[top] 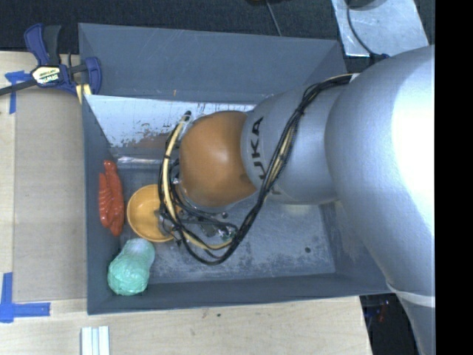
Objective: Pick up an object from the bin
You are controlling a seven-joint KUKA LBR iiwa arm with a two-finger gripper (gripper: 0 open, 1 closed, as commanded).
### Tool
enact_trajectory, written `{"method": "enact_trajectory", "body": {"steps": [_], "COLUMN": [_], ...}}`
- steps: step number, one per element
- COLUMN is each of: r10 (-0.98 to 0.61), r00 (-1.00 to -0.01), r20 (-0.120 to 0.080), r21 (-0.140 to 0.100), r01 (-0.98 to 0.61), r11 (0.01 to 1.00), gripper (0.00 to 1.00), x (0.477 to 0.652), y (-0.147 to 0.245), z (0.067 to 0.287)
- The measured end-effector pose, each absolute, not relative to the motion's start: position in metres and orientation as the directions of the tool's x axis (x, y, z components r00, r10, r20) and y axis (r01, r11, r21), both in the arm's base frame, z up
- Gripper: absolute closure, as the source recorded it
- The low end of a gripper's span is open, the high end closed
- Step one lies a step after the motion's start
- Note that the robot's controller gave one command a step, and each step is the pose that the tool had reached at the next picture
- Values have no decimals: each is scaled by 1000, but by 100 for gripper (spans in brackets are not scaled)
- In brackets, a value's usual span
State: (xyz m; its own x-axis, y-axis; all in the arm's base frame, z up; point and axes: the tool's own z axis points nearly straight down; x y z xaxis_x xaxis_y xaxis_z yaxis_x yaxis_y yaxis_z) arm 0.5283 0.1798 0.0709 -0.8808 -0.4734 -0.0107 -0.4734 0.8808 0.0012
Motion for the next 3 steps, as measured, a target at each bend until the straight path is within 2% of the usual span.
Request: {"method": "enact_trajectory", "body": {"steps": [1,2,3], "r10": [-473,-471,-471], "r00": [-881,-882,-882], "r20": [-11,-13,-3], "r21": [1,1,3], "r01": [-473,-471,-471], "r11": [881,882,882], "gripper": [100,100,100], "x": [528,528,526], "y": [180,179,178], "z": [71,82,111]}}
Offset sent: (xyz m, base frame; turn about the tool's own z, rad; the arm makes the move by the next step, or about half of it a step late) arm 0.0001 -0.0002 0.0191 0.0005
